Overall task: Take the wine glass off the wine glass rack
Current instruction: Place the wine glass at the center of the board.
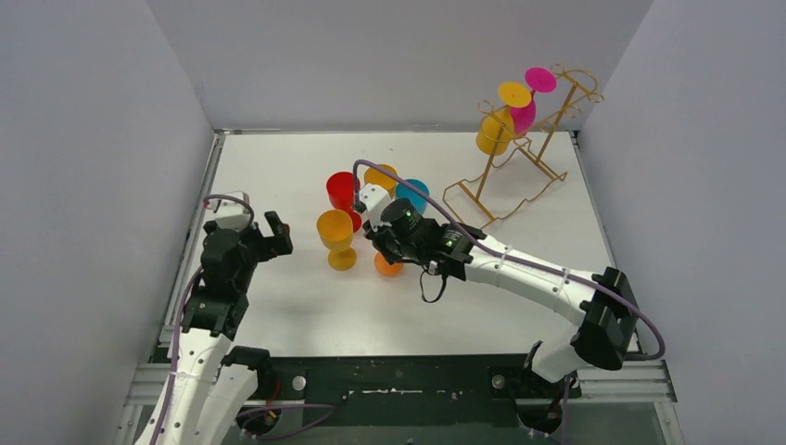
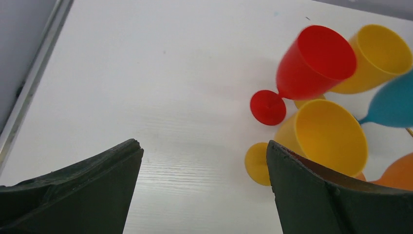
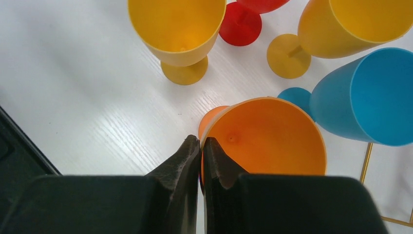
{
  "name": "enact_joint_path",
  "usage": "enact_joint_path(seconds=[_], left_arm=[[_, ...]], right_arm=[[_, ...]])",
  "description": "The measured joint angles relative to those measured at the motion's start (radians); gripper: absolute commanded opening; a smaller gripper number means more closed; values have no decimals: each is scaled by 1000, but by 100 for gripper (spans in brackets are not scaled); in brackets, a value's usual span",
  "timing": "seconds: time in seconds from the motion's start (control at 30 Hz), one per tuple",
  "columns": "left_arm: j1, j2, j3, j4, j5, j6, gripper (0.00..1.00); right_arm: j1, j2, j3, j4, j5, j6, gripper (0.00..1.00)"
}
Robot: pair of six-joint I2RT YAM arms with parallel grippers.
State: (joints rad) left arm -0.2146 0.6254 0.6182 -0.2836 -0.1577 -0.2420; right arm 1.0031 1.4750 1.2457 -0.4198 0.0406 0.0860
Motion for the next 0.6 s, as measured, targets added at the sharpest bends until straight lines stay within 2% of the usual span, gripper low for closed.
enact_joint_path(seconds=[0.1,0.17,0.6], left_arm=[[119,12,0,-8,11,-33,97],[154,21,0,-15,5,-44,97],[164,8,0,-42,-23,-64,97]], right_arm=[[0,61,50,3,27,8,0],[0,89,71,13,42,16,0],[-14,207,126,25,84,51,0]])
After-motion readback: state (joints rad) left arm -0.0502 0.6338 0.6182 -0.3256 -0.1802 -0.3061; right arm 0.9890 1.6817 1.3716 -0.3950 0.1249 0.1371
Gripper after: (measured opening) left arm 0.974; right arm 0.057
